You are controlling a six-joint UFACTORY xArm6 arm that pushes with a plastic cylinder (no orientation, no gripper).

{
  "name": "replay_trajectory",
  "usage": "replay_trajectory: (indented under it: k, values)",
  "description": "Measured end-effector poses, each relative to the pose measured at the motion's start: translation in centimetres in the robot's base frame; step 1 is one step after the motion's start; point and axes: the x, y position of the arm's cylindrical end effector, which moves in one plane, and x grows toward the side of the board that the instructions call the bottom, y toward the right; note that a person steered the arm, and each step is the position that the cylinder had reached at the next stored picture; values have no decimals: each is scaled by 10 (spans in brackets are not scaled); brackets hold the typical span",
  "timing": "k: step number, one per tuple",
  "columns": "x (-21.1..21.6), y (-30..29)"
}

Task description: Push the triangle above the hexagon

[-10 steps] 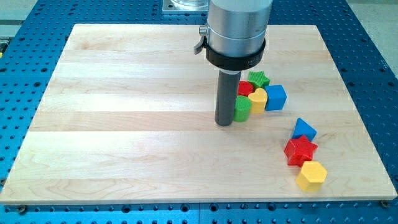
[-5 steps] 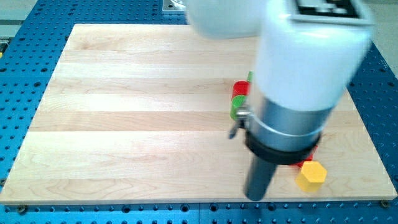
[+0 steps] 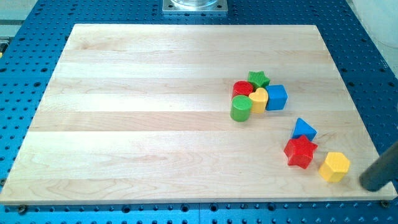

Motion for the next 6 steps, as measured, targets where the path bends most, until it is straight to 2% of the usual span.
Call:
replay_trajectory:
  k: [3,6]
  values:
    - [-34,-69]
    - [-83,-77]
